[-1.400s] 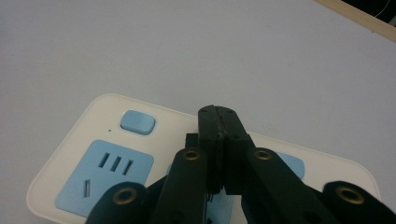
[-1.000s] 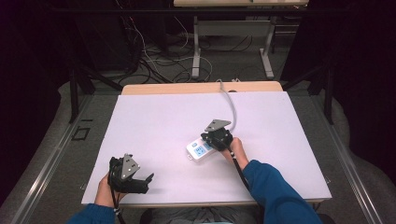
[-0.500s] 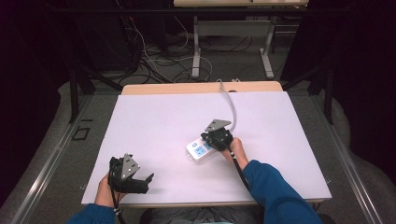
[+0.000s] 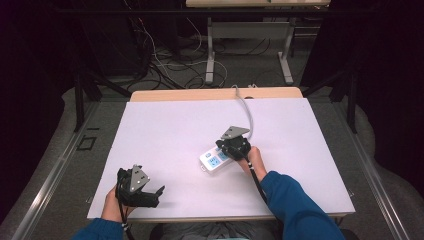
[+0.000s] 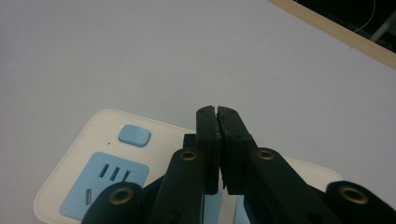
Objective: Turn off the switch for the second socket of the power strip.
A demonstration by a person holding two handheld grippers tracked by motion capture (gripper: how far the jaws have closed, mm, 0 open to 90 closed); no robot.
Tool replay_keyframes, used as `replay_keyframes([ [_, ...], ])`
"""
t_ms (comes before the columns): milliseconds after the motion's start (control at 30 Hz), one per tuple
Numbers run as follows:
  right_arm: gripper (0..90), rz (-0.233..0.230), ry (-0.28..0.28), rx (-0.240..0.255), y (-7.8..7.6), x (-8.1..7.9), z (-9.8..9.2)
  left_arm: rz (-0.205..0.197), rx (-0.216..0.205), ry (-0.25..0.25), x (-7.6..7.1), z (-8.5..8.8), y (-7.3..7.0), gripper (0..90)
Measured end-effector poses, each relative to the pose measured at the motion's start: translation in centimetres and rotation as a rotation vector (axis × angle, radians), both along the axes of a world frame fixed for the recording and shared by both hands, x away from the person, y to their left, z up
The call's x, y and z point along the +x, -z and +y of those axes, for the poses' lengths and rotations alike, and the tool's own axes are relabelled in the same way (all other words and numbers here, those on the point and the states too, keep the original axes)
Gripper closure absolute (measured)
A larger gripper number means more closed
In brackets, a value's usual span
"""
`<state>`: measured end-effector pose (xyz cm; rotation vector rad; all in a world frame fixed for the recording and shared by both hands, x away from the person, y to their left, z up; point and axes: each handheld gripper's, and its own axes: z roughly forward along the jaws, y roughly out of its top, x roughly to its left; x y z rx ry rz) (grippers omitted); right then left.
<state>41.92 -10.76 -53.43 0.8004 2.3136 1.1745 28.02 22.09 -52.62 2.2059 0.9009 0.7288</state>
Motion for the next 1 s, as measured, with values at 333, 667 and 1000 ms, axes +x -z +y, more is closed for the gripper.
replay_keyframes([
  [333,79.9,-0.010,0.010,0.014,-0.5,-0.1,-0.2,0.001,-0.003,-0.002,0.0,0.0,0.0,1.2],
  [667,42.3,0.034,-0.026,-0.002,-0.8,-0.3,-0.3,0.007,0.000,-0.003,-0.1,0.1,0.0,1.1],
  [1000,8.3,0.068,-0.096,0.015,-1.2,-0.5,-0.8,0.006,0.005,0.000,-0.2,0.0,0.0,1.1],
])
